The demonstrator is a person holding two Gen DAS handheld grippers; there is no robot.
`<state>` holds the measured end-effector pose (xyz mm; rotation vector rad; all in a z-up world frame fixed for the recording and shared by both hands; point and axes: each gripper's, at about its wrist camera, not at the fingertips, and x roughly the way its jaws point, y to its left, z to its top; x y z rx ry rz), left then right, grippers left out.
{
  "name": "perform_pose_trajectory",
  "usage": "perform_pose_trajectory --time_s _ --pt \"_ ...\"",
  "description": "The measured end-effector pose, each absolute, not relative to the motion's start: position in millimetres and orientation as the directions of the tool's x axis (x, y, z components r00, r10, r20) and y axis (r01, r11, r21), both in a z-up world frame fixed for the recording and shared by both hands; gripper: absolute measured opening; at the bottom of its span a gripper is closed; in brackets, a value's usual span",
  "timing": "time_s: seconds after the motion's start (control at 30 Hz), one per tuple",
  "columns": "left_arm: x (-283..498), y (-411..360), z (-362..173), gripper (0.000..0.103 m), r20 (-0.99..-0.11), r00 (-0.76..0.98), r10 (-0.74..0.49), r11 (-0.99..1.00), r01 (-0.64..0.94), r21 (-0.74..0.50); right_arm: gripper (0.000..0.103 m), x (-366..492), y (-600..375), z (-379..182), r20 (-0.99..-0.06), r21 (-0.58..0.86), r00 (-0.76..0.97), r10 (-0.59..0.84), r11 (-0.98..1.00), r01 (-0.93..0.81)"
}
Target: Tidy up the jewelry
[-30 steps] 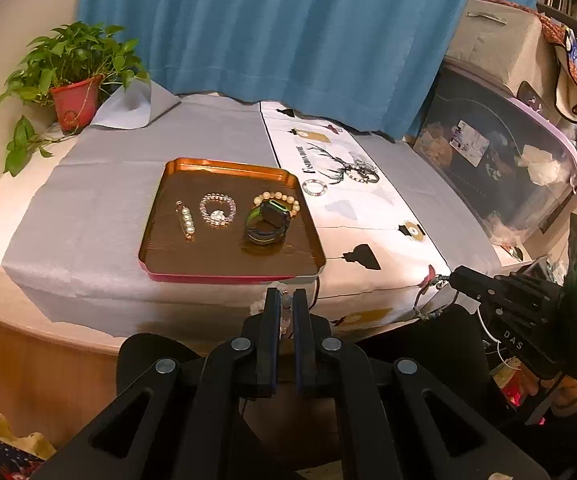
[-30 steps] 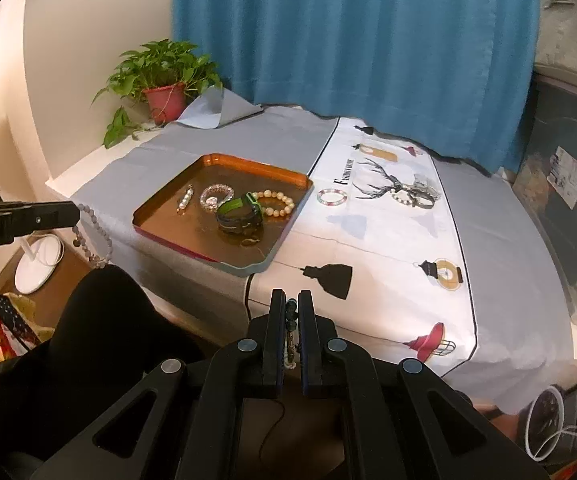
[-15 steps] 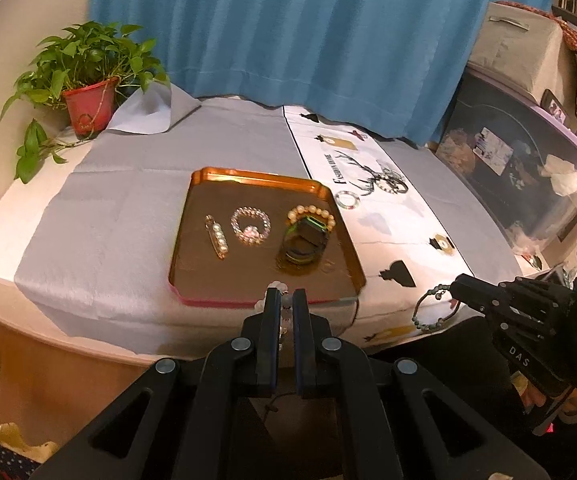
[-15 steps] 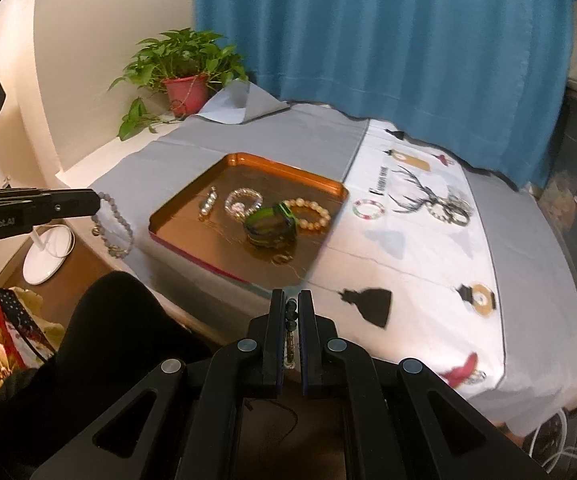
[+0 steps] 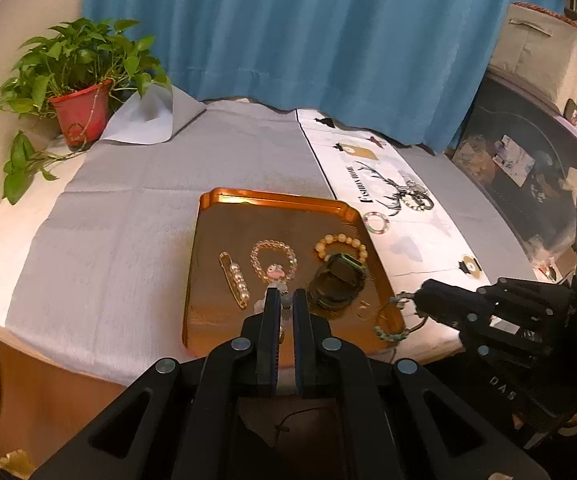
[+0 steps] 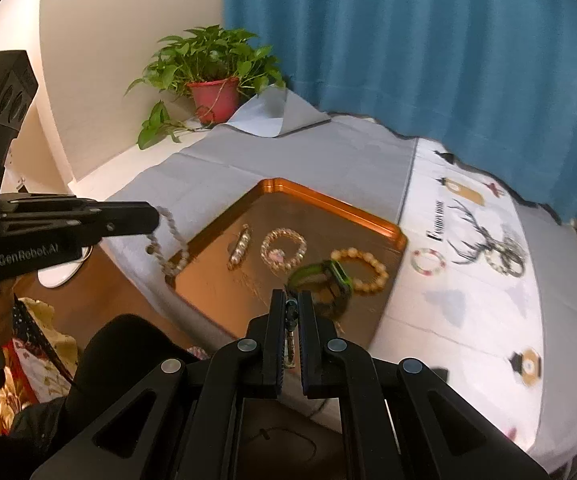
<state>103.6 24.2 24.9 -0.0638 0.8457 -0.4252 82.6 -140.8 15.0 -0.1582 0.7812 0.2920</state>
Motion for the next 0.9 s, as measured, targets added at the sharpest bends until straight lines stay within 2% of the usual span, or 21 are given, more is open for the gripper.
perform_pose_trajectory --time_s 0.4,0.43,0.5,0.53,0.57,0.6,0.63,0.9 --pt "157.1 15.0 -15.1 0.004 -0.764 0.52 -0.381 0.914 0.336 -0.227 0.006 144.2 -112.4 -23.9 -0.742 0.016 0.616 0.263 0.927 -0.375" --pt "159.8 13.6 -17.3 0.006 -0.771 0.512 -0.379 0.914 0.337 -0.225 0.008 147.0 -112.1 -27.4 -0.746 0.016 0.613 0.26 0.928 -0.373" --pt "167.1 9.7 -27.7 0.03 -0.804 0.483 -0.346 0.923 0.33 -0.199 0.015 152.1 -112.7 -35.0 -0.762 -0.005 0.606 0.228 0.934 -0.357" --pt "170.0 9.1 -33.0 0.066 -0.825 0.479 -0.301 0.938 0.304 -0.165 0.035 153.9 -114.4 -40.5 -0.776 -0.026 0.6 0.194 0.941 -0.338" --pt "170.1 10.9 -36.2 0.087 -0.832 0.492 -0.255 0.954 0.27 -0.132 0.063 153.6 -116.3 -42.2 -0.781 -0.031 0.598 0.182 0.944 -0.328" --pt "166.7 15.5 -37.6 0.087 -0.822 0.526 -0.219 0.966 0.234 -0.108 0.072 150.5 -120.4 -44.5 -0.782 -0.038 0.601 0.167 0.949 -0.313" --pt "163.8 18.0 -38.0 0.087 -0.814 0.543 -0.207 0.971 0.219 -0.1 0.076 145.8 -124.2 -45.2 -0.779 -0.045 0.606 0.159 0.951 -0.307" --pt "103.9 35.0 -45.6 0.087 -0.841 0.503 -0.197 0.979 0.15 -0.14 0.076 90.7 -148.5 -50.5 -0.82 -0.042 0.561 0.116 0.964 -0.261"
